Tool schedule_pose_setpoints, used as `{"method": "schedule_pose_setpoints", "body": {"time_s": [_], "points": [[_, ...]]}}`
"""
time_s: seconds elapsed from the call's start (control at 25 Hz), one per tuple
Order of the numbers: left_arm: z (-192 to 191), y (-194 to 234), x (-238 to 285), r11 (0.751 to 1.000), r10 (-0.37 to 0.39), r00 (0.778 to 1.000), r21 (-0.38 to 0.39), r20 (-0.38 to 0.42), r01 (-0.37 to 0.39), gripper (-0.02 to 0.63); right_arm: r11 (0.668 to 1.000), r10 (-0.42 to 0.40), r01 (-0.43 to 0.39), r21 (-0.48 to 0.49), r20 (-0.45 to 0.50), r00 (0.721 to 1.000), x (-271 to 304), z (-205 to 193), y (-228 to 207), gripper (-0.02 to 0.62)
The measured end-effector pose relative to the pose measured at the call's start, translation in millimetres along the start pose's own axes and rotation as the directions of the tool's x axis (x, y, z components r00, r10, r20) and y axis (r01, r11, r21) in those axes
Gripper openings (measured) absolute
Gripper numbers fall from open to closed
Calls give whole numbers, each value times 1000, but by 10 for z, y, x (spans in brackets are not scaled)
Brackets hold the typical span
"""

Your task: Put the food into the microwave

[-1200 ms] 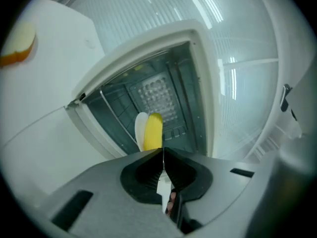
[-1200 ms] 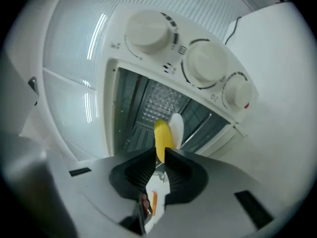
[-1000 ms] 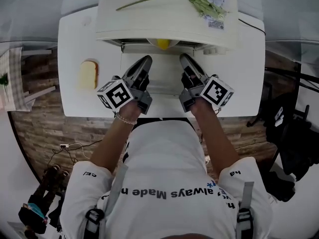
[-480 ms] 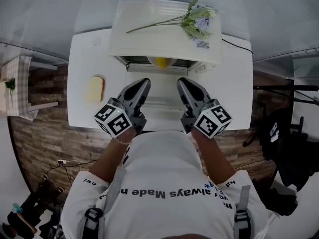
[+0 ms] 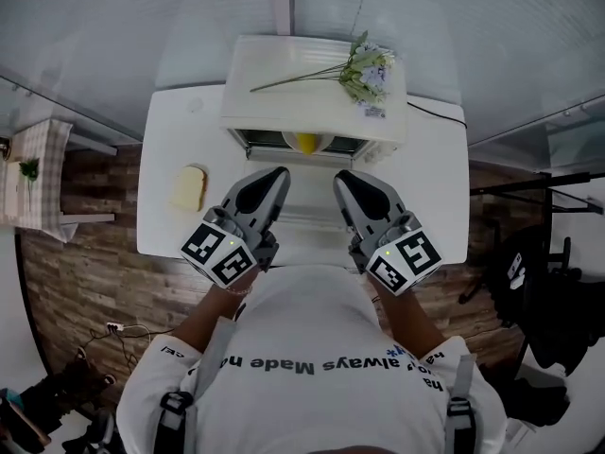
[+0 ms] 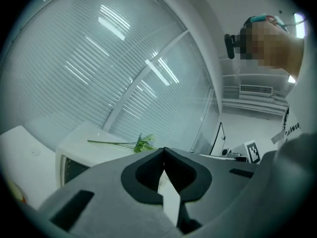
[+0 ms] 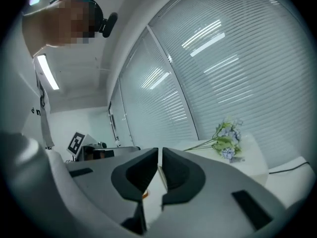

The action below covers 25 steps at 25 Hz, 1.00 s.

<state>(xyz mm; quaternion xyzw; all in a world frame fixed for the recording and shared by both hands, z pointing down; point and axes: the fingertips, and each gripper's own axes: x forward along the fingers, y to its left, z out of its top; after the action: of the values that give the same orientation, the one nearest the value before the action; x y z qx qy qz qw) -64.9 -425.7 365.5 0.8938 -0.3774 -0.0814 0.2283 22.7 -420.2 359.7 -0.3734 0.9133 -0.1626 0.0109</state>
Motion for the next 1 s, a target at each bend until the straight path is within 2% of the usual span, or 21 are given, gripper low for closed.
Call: {"method": "schedule_pose_setpoints", "body": {"time_s": [0.36,0.56,1.0], "points": [[305,-327,-175,993,4,999,114,39,-9,11,995,23,-23,-93,-1,1000,-178,303,317,31],[367,-413,-236,992,11,998,123,55,-18,11,986,6,-4,-167,8,1000,-262,450,405,31],[559,-425,-262,989,14,995,148,101,-29,11,980,-33,37,-194,27,999,-330,539,385,31]]}}
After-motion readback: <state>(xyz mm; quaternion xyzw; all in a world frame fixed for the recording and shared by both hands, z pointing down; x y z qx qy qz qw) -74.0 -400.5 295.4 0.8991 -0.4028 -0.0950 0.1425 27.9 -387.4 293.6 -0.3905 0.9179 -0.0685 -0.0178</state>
